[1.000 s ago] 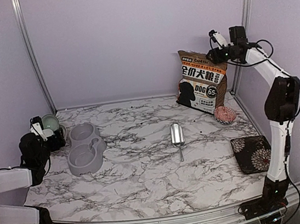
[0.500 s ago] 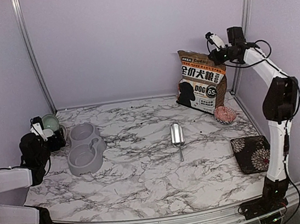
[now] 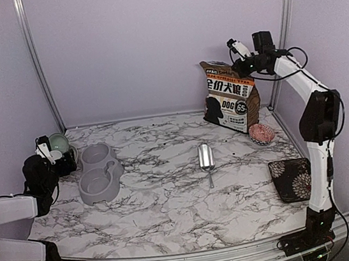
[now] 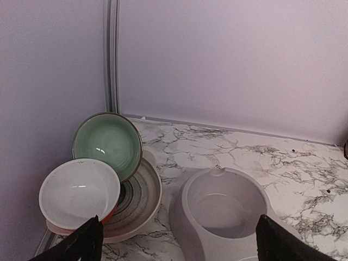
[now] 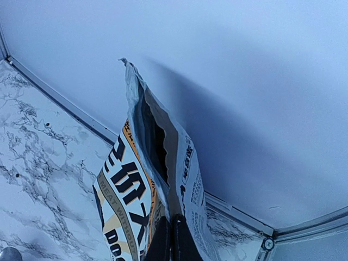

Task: Serve the pet food
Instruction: Pick up the pet food bag from the corner of the board, then place the pet food bag at the center of the board.

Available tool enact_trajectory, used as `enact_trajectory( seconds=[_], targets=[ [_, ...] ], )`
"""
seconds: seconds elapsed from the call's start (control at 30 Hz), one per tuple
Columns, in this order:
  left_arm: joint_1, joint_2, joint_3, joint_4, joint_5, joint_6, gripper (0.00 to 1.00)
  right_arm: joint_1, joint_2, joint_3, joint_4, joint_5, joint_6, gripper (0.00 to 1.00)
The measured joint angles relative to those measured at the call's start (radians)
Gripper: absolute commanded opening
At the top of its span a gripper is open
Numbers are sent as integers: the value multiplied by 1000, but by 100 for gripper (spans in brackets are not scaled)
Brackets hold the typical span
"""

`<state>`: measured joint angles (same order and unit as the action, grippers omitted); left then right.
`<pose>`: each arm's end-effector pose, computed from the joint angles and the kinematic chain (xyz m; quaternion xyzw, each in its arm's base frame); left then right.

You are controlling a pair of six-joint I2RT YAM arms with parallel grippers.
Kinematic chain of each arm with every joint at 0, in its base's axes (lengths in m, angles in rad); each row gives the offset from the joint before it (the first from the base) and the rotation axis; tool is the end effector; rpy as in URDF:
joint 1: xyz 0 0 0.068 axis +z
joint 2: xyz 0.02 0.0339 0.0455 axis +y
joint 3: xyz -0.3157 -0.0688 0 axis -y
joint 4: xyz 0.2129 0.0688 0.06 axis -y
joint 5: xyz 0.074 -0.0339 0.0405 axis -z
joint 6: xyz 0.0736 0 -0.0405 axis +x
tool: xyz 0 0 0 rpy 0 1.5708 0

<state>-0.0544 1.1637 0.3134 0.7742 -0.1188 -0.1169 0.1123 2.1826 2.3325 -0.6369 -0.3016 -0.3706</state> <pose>0.2273 -0.0036 0.2718 -0.0632 0.7306 -0.0147 0.6797 0.5246 0.0812 0.3955 -0.2778 0.8039 0.0620 0.5222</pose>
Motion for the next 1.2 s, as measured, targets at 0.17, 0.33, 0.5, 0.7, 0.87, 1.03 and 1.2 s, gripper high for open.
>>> enact_trajectory(
  seconds=[0.17,0.33,0.5,0.7,0.87,1.03,1.2],
  targets=[
    [0,0,0,0,6,0,99,29,2,0,8,-7,41,0],
    [0,0,0,0,6,-1,99,74,5,0,10,-31,58,0],
    [0,-2,0,0,6,-6,99,131,6,0,10,-64,84,0],
    [0,-3,0,-1,9,-8,99,195,6,0,14,-101,118,0],
    [0,-11,0,-1,18,-11,99,231,6,-2,8,-96,134,0],
    [-1,-15,0,-1,33,-16,99,245,-7,-28,17,-88,152,0],
    [-10,-15,0,-1,51,-19,99,254,-35,-64,29,-67,170,0]
  ],
)
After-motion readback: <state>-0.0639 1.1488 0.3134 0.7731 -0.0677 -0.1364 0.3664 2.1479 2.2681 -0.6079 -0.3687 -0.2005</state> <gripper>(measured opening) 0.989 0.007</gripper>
